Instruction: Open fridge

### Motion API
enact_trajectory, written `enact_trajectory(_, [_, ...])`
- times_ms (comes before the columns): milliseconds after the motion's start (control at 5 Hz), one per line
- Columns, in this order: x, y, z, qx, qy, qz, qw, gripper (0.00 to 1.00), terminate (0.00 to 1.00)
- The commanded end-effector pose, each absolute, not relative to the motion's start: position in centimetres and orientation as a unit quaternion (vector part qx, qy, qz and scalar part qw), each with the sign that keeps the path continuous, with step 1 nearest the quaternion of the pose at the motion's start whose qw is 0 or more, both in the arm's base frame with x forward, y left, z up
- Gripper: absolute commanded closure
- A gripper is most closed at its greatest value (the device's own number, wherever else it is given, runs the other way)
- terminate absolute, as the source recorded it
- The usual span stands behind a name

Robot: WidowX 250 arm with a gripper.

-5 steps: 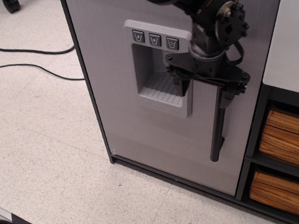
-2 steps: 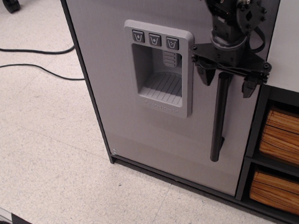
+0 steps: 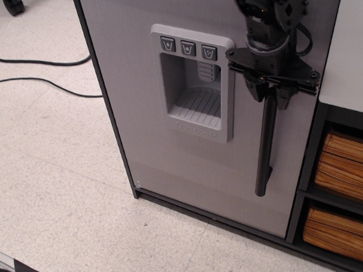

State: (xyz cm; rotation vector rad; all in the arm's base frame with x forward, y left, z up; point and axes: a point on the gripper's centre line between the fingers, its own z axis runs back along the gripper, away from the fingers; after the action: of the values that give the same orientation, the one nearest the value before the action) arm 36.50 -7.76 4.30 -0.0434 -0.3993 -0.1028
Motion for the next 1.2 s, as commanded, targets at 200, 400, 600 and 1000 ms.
enact_trajectory(200, [34.9,-7.4,7.0,-0.031,-0.229,-0.07,0.97,1.0,0.0])
enact_trajectory(400, [32.7,-6.3,7.1,-0.018,-0.224,-0.058,0.973,1.0,0.0])
enact_trajectory(600, [30.7,-4.6,7.6,-0.008,-0.217,-0.046,0.975,1.0,0.0])
enact_trajectory(1000, [28.3,-2.3,7.4,0.062,-0.163,0.025,0.984,0.0,0.0])
